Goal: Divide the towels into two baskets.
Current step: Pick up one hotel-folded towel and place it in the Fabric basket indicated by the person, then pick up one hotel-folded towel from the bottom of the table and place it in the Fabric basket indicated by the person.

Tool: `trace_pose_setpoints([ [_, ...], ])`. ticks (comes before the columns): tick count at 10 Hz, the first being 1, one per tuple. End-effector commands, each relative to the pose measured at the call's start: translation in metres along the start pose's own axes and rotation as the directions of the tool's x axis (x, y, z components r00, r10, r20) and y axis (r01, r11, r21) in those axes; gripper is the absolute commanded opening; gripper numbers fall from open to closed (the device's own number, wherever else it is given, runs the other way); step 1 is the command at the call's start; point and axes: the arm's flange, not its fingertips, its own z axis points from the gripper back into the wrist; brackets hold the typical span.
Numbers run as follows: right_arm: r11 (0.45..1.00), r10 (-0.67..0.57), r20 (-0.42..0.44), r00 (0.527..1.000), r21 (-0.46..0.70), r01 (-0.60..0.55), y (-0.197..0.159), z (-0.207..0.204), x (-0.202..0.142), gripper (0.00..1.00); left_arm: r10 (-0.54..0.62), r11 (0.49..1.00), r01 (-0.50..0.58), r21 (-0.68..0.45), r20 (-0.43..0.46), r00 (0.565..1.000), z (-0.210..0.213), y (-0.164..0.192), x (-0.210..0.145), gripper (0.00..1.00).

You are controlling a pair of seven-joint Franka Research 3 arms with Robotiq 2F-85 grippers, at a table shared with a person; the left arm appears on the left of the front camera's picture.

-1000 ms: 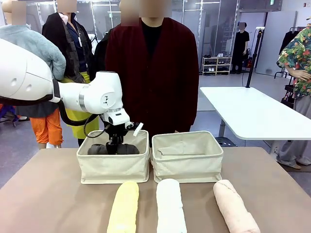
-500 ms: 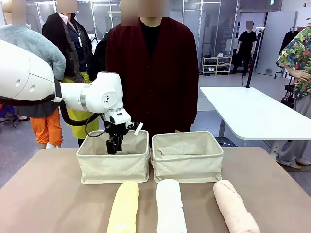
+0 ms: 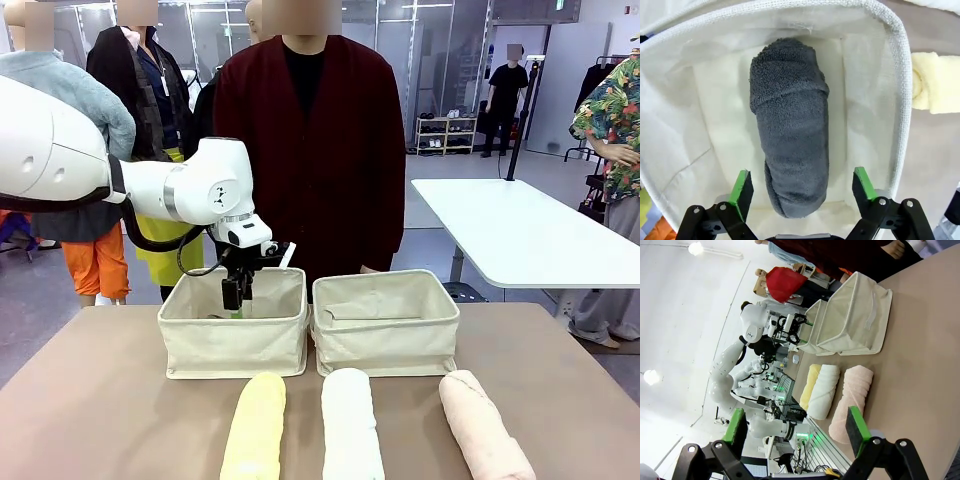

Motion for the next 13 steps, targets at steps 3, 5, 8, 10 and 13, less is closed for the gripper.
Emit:
trace_pose_setpoints([
  [3,1.000,0.000,0.003,1.000,0.005,0.000,0.005,0.001,0.000,1.00,-0.019,1.000,0.019,-0.006,-0.001,1.000,-0.005,0.002,-0.003,1.00],
  [5,1.000,0.000,0.003,1.000,0.005,0.000,0.005,0.001,0.000,1.00,-0.019,1.000,0.019,-0.006,-0.001,1.000,-0.005,0.002,-0.003,1.00],
  [8,1.000,0.000,0.003,1.000,0.005,0.000,0.005,0.001,0.000,1.00,-0.005,1.000,0.005,-0.009,-0.003,1.000,-0.006,0.001,0.001,1.00],
  [10,1.000,0.000,0.003,1.000,0.005,0.000,0.005,0.001,0.000,1.00,0.085,0.996,-0.084,-0.030,0.020,0.996,0.046,-0.015,-0.007,1.00],
  [13,1.000,0.000,0.003,1.000,0.005,0.000,0.005,0.001,0.000,1.00,0.240,0.971,-0.231,-0.066,0.225,0.944,0.100,-0.076,-0.052,1.00],
])
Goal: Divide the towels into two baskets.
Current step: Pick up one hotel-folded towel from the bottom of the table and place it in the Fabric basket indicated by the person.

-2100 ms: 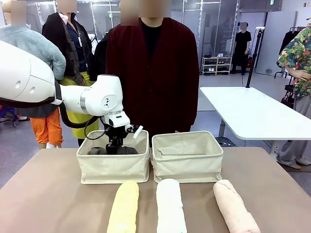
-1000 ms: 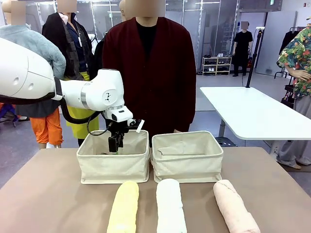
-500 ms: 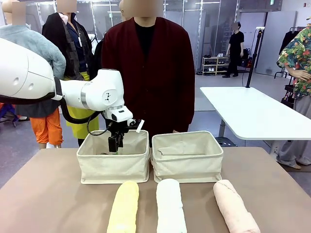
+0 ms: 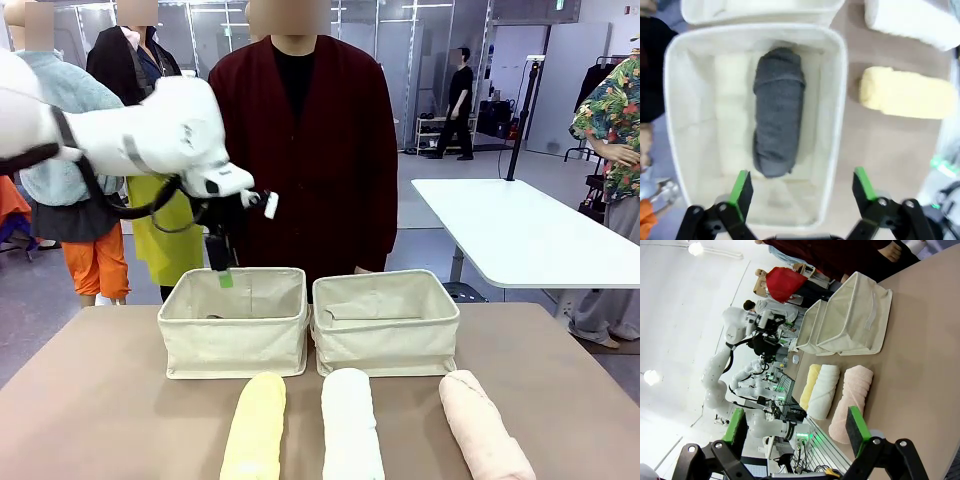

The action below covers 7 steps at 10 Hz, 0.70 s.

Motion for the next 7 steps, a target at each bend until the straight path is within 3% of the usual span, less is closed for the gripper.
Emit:
trace_pose_setpoints([
  [1,1.000,0.000,0.003,1.000,0.005,0.000,0.005,0.000,0.000,1.00,0.129,0.981,-0.089,-0.170,0.243,0.962,0.004,-0.047,-0.058,1.00],
  [3,1.000,0.000,0.003,1.000,0.005,0.000,0.005,0.000,0.000,1.00,0.270,0.946,-0.176,-0.274,0.357,0.894,0.006,-0.074,-0.117,1.00],
  [5,1.000,0.000,0.003,1.000,0.005,0.000,0.005,0.000,0.000,1.00,0.412,0.886,-0.222,-0.408,0.469,0.782,0.006,-0.109,-0.188,1.00],
  [6,1.000,0.000,0.003,1.000,0.005,0.000,0.005,0.000,0.000,1.00,0.484,0.849,-0.238,-0.472,0.514,0.708,0.009,-0.125,-0.231,1.00],
  [7,1.000,0.000,0.003,1.000,0.005,0.000,0.005,0.000,0.000,1.00,0.557,0.808,-0.236,-0.540,0.569,0.605,0.008,-0.137,-0.280,1.00],
])
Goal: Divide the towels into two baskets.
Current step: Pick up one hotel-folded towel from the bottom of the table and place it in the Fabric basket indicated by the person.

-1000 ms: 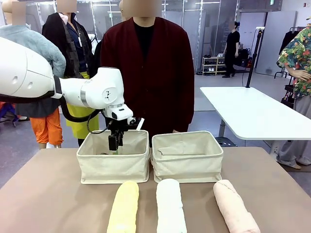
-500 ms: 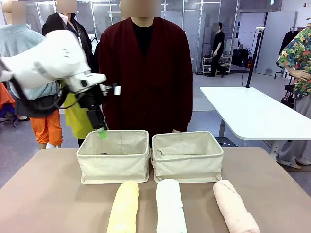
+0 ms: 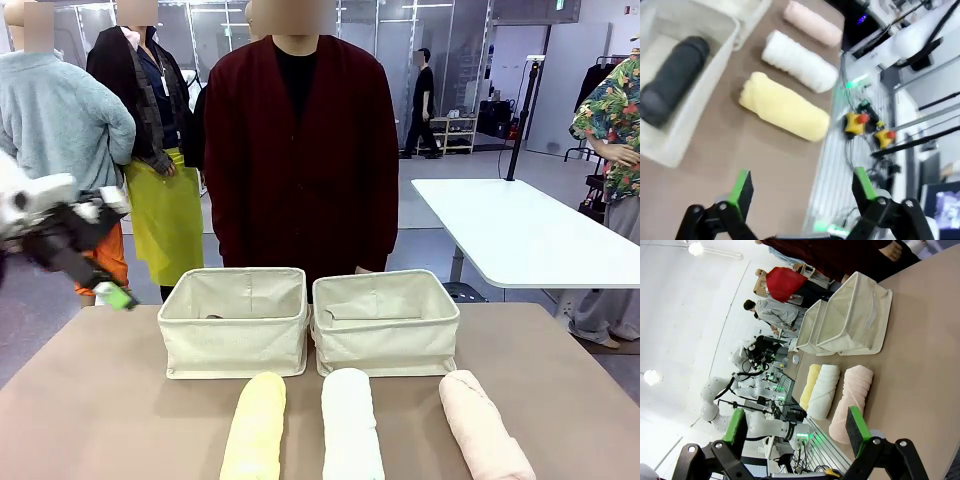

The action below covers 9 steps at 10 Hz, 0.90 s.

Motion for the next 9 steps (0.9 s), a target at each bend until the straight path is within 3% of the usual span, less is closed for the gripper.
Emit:
trace_pose_setpoints([
  [1,1.000,0.000,0.002,1.000,0.005,0.000,0.004,0.000,0.000,1.00,0.137,0.984,-0.101,-0.149,0.253,0.958,0.053,0.003,-0.079,1.00],
  [3,1.000,0.000,0.002,1.000,0.005,0.000,0.004,0.000,0.000,1.00,0.271,0.944,-0.166,-0.286,0.381,0.884,0.074,0.007,-0.155,1.00],
  [6,1.000,0.000,0.002,1.000,0.005,0.000,0.004,0.000,0.000,1.00,0.401,0.906,-0.225,-0.359,0.552,0.731,0.074,0.010,-0.242,1.00],
  [7,1.000,0.000,0.002,1.000,0.005,0.000,0.004,0.000,0.000,1.00,0.420,0.899,-0.241,-0.367,0.557,0.717,0.070,0.015,-0.250,1.00],
  [8,1.000,0.000,0.002,1.000,0.005,0.000,0.004,0.000,0.000,1.00,0.403,0.903,-0.256,-0.346,0.470,0.785,0.075,0.006,-0.239,1.00],
  [9,1.000,0.000,0.002,1.000,0.005,0.000,0.004,0.000,0.000,1.00,0.403,0.903,-0.256,-0.346,0.470,0.785,0.075,0.006,-0.239,1.00],
])
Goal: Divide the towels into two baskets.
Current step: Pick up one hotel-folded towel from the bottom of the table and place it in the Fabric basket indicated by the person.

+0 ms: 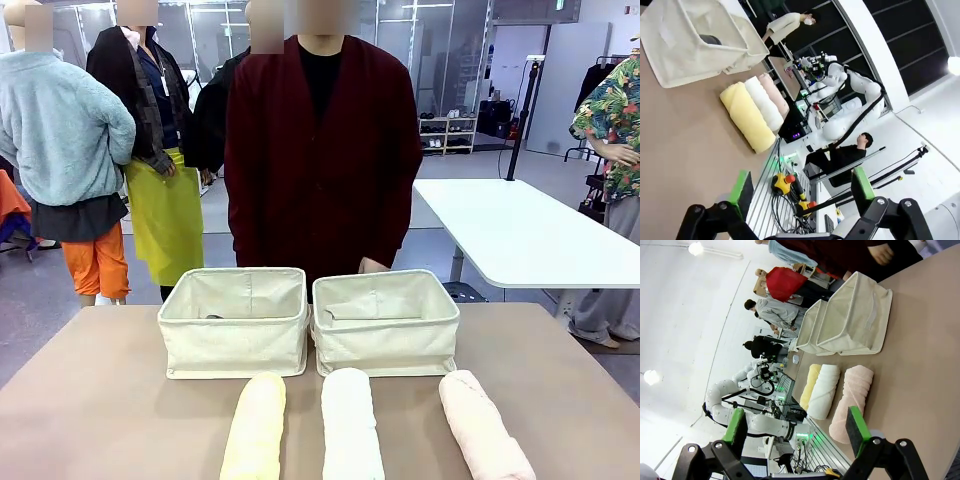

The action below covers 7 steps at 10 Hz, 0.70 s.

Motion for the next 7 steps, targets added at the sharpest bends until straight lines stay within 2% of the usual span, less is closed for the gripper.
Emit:
trace_pose_setpoints([
  [1,1.000,0.000,0.003,1.000,0.005,0.000,0.0045,0.0003,0.0003,1.00,-0.022,1.000,0.022,0.008,-0.044,0.999,-0.0031,-0.0119,0.0085,1.00],
  [7,1.000,0.000,0.003,1.000,0.005,0.000,0.0045,0.0003,0.0003,1.00,-0.022,1.000,0.022,0.008,-0.044,0.999,-0.0031,-0.0119,0.0085,1.00],
])
